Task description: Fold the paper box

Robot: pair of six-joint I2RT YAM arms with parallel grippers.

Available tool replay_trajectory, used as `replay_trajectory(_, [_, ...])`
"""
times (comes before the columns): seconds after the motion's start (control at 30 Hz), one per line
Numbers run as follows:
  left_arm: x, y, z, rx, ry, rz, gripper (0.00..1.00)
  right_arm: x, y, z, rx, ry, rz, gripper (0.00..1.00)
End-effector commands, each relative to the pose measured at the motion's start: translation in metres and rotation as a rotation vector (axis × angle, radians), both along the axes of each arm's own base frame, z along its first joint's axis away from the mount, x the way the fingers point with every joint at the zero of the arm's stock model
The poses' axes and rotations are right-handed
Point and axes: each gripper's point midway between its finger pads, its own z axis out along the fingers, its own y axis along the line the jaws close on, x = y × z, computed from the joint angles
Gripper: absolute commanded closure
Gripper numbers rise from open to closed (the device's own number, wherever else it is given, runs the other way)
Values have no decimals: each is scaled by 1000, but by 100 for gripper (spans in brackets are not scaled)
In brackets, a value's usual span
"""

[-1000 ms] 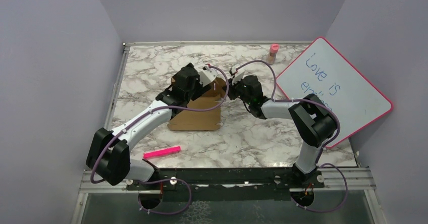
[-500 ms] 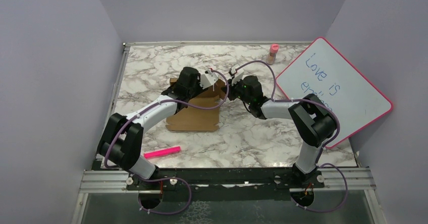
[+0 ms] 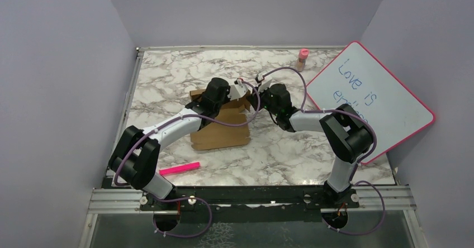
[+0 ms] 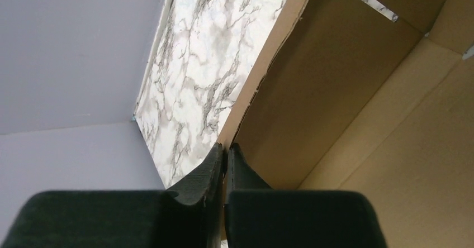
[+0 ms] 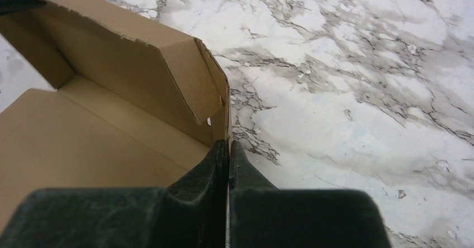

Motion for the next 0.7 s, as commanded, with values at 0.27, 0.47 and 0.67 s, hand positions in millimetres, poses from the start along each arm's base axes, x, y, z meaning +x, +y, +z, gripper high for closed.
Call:
replay_trajectory(0.27, [-51, -27, 1, -29, 20, 97, 99, 6, -13, 9, 64, 60, -154, 94])
replay_trajectory(0.47, [-78, -37, -16, -32, 35, 151, 96, -3, -10, 7, 128, 96, -143, 94])
replay_trajectory(0.67, [-98, -52, -40, -67, 90, 197, 91, -19, -13, -10, 181, 169, -154, 92])
